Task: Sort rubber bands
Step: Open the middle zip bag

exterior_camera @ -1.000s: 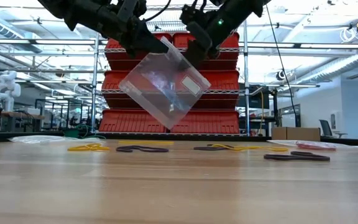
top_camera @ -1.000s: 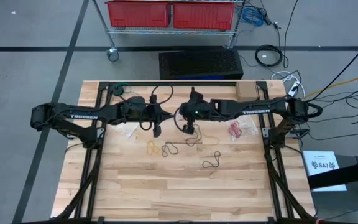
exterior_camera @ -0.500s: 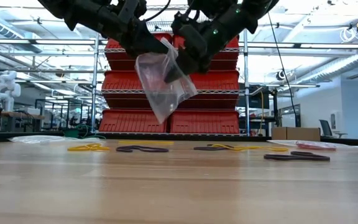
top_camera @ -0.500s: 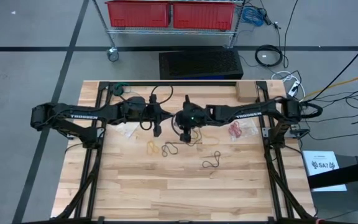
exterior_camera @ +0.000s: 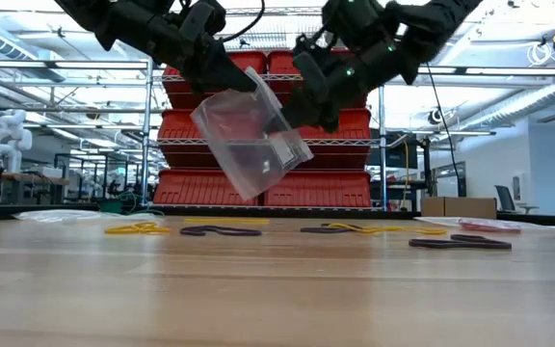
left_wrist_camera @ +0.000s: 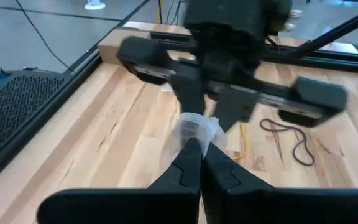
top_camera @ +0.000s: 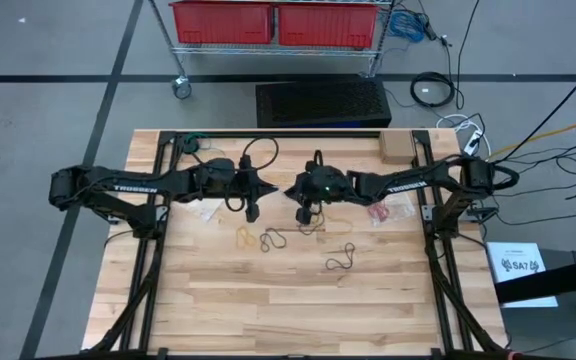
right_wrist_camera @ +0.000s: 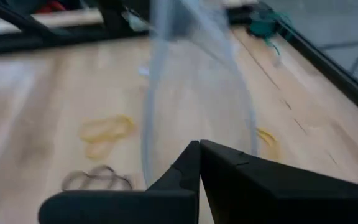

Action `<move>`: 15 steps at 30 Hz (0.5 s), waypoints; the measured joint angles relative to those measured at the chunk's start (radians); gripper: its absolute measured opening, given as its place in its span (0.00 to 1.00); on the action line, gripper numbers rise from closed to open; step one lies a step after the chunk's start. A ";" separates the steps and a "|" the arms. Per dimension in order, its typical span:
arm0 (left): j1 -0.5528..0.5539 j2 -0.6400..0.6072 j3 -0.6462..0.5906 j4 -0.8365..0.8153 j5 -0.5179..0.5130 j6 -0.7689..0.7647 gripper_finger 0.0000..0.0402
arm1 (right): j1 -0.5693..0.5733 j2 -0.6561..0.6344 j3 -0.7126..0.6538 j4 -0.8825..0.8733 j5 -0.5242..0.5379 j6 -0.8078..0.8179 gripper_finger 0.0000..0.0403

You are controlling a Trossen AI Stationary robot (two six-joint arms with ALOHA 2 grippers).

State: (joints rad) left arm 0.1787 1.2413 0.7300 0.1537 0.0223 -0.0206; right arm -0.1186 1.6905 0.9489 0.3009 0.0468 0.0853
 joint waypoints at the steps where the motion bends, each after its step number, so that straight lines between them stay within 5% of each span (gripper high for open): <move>1: -0.003 0.004 0.000 0.009 -0.001 -0.001 0.00 | 0.005 0.000 -0.008 0.030 -0.001 0.019 0.00; 7: -0.026 0.053 0.000 0.103 -0.001 -0.023 0.00 | 0.021 0.000 -0.009 0.086 0.016 0.031 0.04; 15: -0.052 0.099 0.000 0.177 -0.031 -0.049 0.00 | 0.013 0.000 -0.008 0.086 0.038 0.083 0.34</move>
State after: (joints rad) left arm 0.1272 1.3403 0.7300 0.3308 -0.0086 -0.0700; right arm -0.1053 1.6905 0.9405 0.3864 0.0852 0.1684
